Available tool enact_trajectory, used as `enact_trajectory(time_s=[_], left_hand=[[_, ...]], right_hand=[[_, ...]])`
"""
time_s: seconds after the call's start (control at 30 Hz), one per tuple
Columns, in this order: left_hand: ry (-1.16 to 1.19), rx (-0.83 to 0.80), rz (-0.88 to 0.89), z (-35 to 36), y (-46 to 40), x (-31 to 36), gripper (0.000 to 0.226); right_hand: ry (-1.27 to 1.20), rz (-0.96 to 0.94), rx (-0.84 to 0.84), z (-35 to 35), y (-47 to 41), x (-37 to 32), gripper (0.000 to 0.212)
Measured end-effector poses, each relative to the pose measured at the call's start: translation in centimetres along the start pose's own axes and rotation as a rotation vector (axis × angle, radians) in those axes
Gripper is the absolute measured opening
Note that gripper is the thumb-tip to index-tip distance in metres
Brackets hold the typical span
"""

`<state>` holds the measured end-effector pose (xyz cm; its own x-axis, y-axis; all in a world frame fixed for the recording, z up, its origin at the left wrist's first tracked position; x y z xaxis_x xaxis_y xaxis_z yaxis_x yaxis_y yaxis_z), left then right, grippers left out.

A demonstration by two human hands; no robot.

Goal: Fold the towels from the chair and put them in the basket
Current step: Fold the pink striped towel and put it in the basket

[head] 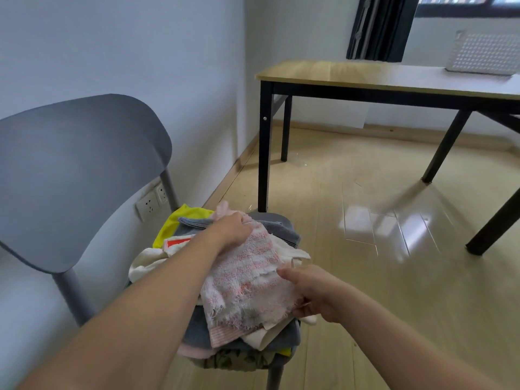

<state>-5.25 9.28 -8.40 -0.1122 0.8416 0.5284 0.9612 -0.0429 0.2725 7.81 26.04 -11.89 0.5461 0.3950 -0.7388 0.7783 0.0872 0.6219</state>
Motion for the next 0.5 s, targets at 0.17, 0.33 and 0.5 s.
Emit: enact_trajectory(time_s=[0.17, 0.33, 0.5], left_hand=[[-0.049, -0.084, 0.087, 0.7, -2.0, 0.9, 0.050], [0.041, -0.224, 0.228, 1.3, -1.9, 3.3, 0.032], [-0.133, -0.188, 0.295, 1.0, -3.1, 4.2, 0.016]], right_hand=[[-0.016, -0.057, 0.035, 0.6, -0.5, -0.7, 0.024], [-0.010, -0.114, 0.092, 0.0, -0.7, -0.8, 0.012], [0.030, -0.096, 0.028, 0.2, -0.6, -0.3, 0.019]])
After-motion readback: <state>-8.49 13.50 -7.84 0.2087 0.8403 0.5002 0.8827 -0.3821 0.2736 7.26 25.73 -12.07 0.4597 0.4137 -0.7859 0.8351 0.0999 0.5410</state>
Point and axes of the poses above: each hand's wrist, its own y-axis away from the middle knuckle, its own z-axis out of the palm, x = y × z, the point moved 10 cm from there along -y, towards the middle knuckle, and after that the axes turned 8 degrees about y, right-handed, at the moved point
